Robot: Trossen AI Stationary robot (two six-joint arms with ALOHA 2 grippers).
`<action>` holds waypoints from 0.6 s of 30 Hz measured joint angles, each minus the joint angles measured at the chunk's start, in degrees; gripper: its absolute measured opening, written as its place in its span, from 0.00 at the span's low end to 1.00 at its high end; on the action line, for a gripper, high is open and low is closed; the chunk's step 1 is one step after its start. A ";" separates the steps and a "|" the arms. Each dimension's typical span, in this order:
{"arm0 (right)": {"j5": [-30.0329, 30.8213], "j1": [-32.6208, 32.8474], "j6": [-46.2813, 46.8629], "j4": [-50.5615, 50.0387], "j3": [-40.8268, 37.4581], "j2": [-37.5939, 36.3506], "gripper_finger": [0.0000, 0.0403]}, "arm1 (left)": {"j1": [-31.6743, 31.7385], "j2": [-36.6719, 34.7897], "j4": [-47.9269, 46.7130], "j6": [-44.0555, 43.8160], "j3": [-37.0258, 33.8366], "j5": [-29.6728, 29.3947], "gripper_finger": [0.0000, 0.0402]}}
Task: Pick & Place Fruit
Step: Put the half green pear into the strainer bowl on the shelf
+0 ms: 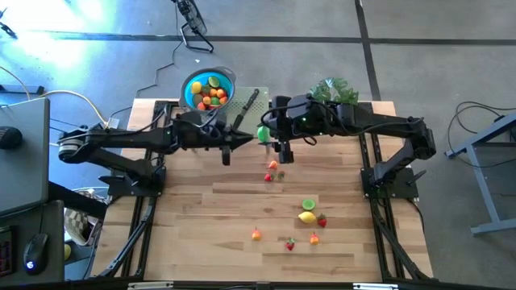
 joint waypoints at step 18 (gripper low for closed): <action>4.73 0.00 -1.37 -2.88 -0.02 0.00 0.57 | 1.48 1.92 10.45 1.77 0.03 4.35 0.53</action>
